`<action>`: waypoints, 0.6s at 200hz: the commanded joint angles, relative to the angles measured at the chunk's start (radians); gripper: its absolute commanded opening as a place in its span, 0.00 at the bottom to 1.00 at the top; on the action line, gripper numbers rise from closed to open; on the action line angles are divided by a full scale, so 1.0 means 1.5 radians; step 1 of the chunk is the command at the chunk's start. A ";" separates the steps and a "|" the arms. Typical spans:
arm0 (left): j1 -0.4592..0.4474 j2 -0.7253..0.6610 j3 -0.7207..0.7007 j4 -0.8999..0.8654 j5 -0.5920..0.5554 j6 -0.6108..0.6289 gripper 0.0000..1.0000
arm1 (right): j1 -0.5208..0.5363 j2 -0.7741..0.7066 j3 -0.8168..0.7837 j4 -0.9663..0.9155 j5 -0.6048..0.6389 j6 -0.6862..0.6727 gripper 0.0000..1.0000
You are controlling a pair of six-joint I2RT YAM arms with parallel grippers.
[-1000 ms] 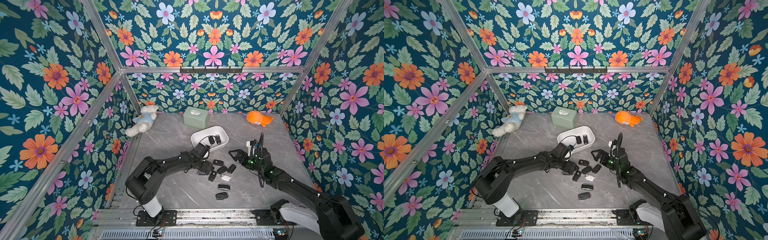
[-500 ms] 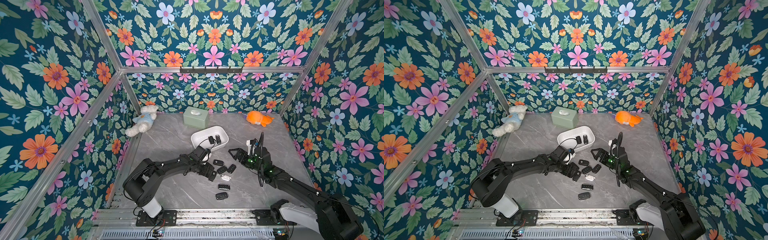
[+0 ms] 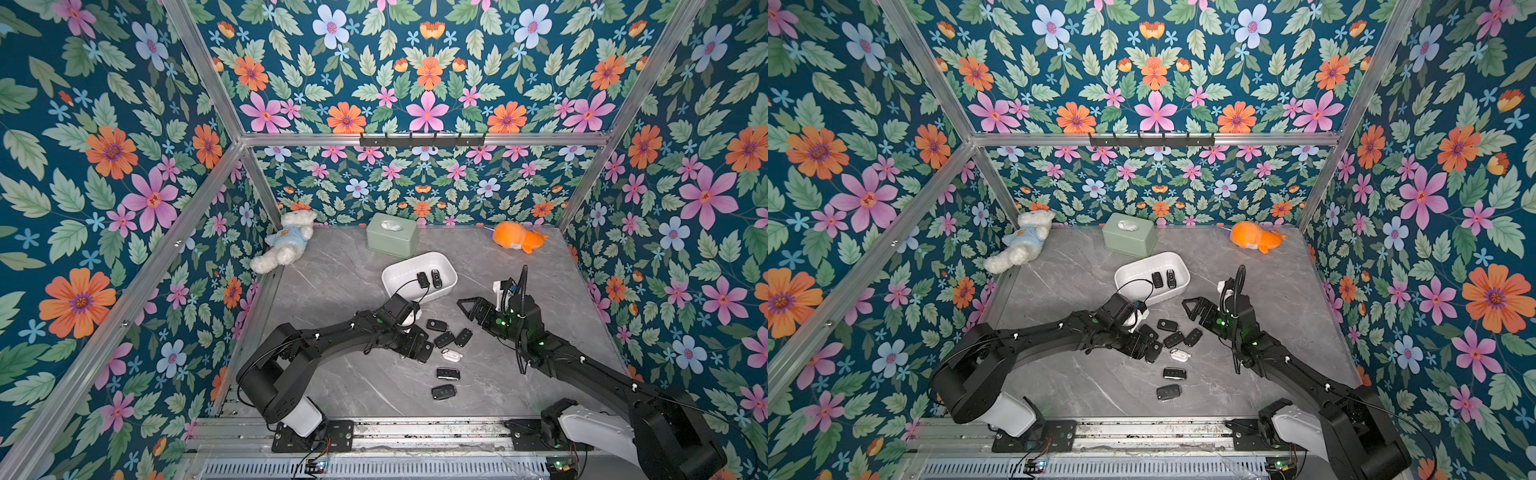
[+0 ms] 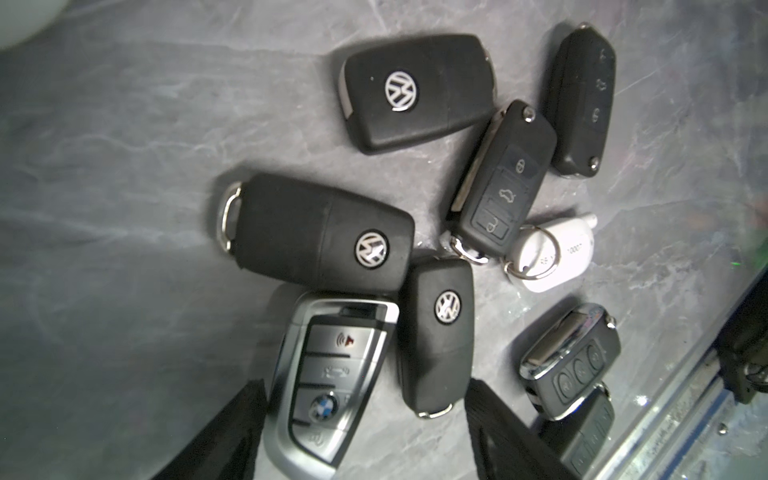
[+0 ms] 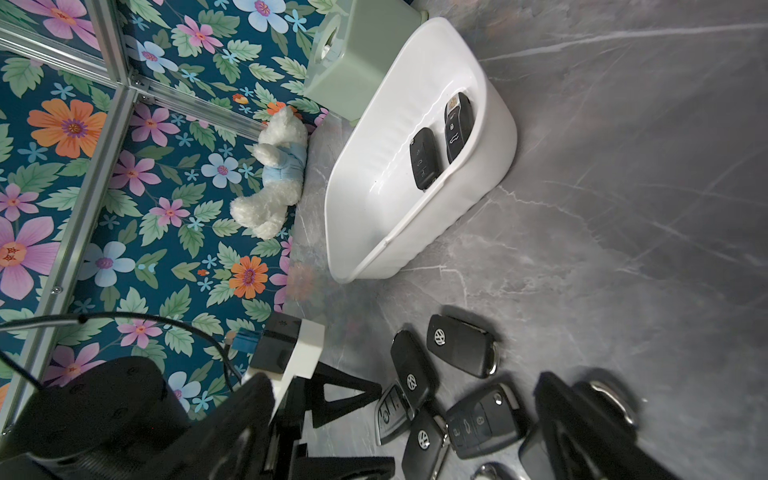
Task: Place the car key into the storage box
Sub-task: Pick up the car key from the center of the board.
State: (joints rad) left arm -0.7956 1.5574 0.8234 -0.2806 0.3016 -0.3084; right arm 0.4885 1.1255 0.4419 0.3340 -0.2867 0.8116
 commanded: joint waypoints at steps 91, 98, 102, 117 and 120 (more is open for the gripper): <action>-0.027 -0.003 0.045 -0.136 -0.167 0.073 0.74 | 0.000 -0.002 -0.005 0.020 0.004 0.006 0.99; -0.031 -0.001 0.045 -0.136 -0.167 0.075 0.75 | 0.001 0.000 -0.004 0.021 0.005 0.006 0.99; -0.033 0.000 0.045 -0.136 -0.167 0.076 0.75 | 0.001 0.001 -0.004 0.021 0.005 0.008 0.99; -0.041 0.009 0.046 -0.136 -0.169 0.076 0.76 | 0.000 0.005 -0.002 0.023 0.005 0.007 0.99; -0.041 0.010 0.046 -0.135 -0.170 0.075 0.76 | 0.001 0.006 -0.002 0.024 0.004 0.007 0.99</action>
State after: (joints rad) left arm -0.8452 1.5593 0.8871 -0.4557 0.0742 -0.2169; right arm 0.4885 1.1259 0.4339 0.3389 -0.2867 0.8150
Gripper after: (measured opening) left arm 0.760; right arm 0.993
